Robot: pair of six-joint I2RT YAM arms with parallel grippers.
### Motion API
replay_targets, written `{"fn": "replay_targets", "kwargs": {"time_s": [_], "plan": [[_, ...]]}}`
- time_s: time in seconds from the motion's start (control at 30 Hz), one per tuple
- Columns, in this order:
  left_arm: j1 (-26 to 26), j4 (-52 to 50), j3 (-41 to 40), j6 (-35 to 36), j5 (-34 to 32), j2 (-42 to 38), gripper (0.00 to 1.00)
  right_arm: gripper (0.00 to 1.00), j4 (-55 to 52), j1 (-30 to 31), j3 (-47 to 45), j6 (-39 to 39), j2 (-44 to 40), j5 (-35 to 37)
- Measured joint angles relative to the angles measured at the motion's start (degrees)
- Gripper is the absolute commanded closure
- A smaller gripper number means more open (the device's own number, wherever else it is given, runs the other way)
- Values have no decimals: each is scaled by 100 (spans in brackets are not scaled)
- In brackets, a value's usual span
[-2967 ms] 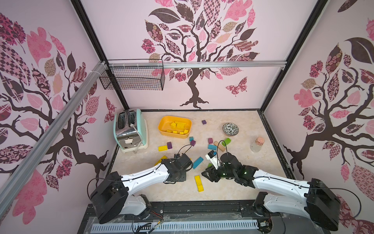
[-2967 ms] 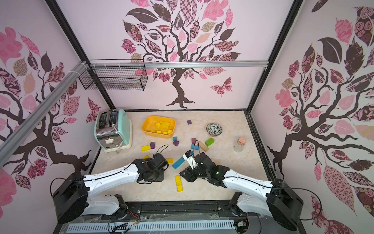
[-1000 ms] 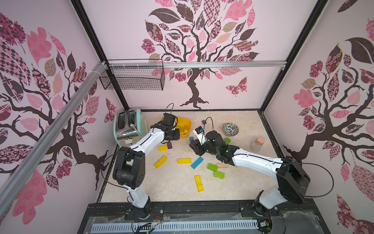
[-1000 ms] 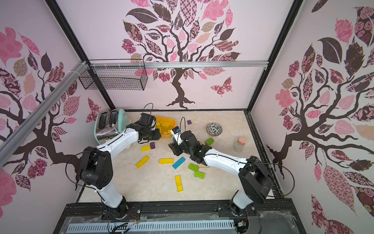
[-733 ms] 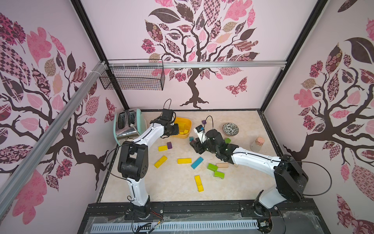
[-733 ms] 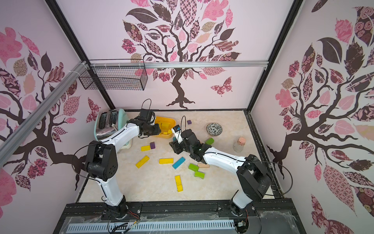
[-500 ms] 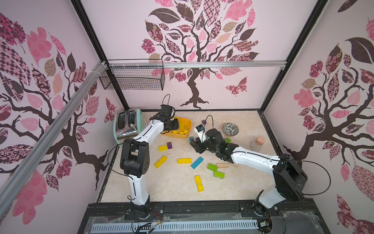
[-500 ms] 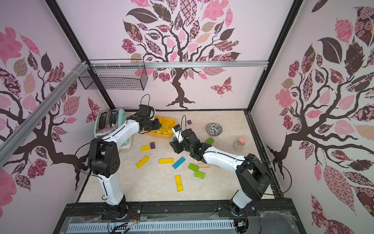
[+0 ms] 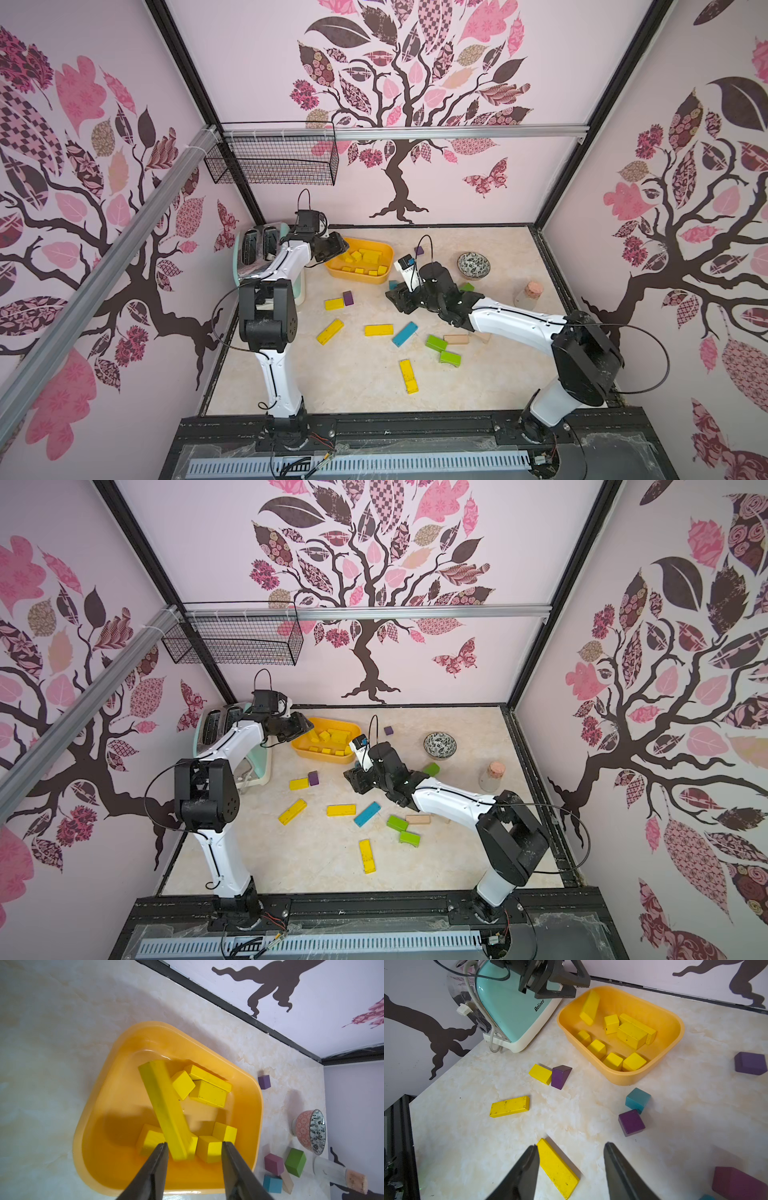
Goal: Pick out the yellow building blocks
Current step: Place the building block in the storage box.
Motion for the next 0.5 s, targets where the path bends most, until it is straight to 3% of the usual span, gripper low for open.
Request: {"fn": "replay_targets", "kwargs": {"time_s": [0.5], "plan": [[-57,188,-203,-138,223,-72,47,45,-114,2,114,109,20,-101]]}}
